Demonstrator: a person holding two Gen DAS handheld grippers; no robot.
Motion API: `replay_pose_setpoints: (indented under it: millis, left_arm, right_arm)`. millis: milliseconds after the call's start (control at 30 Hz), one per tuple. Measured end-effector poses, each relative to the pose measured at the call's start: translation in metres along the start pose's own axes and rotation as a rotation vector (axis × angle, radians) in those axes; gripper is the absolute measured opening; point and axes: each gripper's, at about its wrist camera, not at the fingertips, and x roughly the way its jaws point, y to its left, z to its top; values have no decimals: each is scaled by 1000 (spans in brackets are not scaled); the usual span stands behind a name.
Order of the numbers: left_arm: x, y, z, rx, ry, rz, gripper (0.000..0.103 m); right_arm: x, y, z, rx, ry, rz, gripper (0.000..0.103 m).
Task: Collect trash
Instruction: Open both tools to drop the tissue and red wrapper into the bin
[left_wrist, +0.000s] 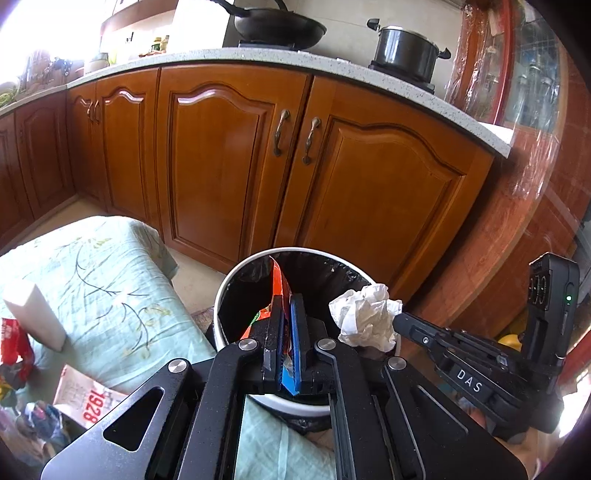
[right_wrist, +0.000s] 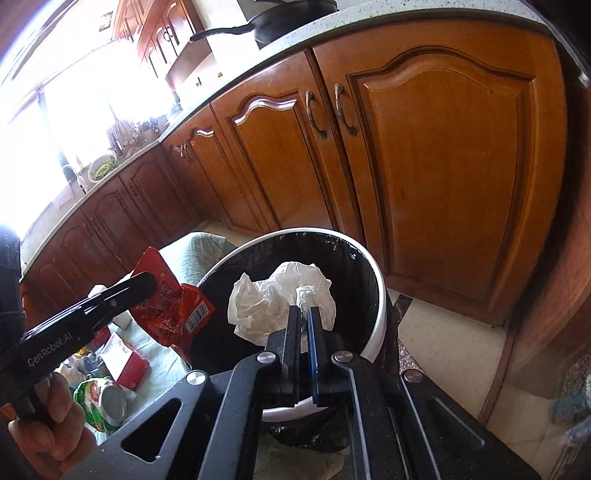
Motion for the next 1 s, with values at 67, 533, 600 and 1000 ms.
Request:
replay_pose_setpoints:
  millis: [67,533,600,1000]
  left_arm:
    - [8,-2,-1,10,14,-3,3]
    - [-1,6,-15,-17,30,9,65]
    - [-9,12,-23,-29,32,15,67]
    - [-85,64,-72,-142,0,117,69]
  right_arm:
    - [5,-2,0,-3,8,-7,5]
    - [-10,3,-10,45,-32,29,80]
    - [-14,7,-14,53,-44,44,90]
    - [-29,63,-44,47,-8,173,97]
